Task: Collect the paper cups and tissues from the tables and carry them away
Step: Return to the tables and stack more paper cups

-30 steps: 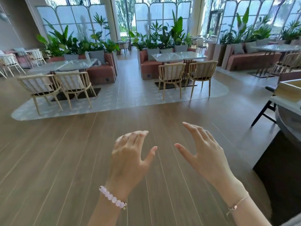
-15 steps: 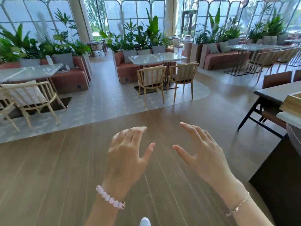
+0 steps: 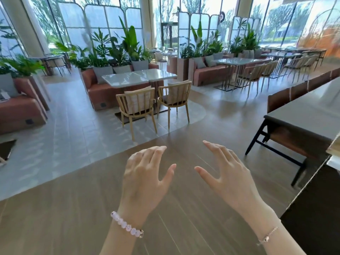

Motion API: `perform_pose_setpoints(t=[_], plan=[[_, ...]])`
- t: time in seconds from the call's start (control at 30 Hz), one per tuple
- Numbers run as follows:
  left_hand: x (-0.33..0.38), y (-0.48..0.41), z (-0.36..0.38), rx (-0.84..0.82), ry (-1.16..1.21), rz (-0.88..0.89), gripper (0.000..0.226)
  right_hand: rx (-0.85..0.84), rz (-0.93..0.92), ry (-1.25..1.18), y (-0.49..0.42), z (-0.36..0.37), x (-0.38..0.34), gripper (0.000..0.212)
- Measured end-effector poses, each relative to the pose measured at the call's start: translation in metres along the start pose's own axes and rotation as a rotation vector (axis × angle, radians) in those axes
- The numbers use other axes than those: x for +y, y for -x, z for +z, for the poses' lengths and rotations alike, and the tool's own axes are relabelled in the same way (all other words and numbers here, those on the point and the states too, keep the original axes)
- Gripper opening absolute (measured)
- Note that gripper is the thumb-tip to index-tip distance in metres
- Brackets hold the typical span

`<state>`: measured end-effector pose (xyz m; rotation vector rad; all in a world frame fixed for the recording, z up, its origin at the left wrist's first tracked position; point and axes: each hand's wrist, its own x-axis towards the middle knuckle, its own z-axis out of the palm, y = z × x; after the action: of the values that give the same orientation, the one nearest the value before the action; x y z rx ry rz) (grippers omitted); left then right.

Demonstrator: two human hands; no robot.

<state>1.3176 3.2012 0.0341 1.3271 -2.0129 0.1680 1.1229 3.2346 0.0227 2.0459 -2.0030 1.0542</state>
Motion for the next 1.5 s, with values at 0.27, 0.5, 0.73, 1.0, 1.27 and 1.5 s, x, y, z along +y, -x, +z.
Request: perform_pose_setpoints(t=[0.27, 0.5, 0.73, 1.0, 1.27, 1.5], plan=[[-0.046, -0.102, 0.089, -0.069, 0.064, 0.004, 0.041, -0.016, 0.052, -0.013, -0.110, 0.063, 0.045, 0.061], [-0.071, -0.217, 0.185, -0.103, 0.082, 0.038, 0.044, 0.001, 0.056, -0.010, -0.230, 0.122, 0.110, 0.064], [-0.073, -0.353, 0.281, -0.095, 0.078, 0.080, 0.044, 0.033, 0.090, 0.018, -0.360, 0.151, 0.190, 0.063], [-0.074, -0.460, 0.390, -0.150, 0.147, 0.143, 0.044, 0.039, 0.175, 0.069, -0.456, 0.184, 0.274, 0.064], [-0.081, -0.592, 0.526, -0.176, 0.289, 0.202, 0.042, 0.066, 0.282, 0.140, -0.571, 0.237, 0.364, 0.063], [-0.079, -0.739, 0.635, -0.241, 0.455, 0.262, 0.043, 0.139, 0.380, 0.225, -0.700, 0.265, 0.439, 0.064]])
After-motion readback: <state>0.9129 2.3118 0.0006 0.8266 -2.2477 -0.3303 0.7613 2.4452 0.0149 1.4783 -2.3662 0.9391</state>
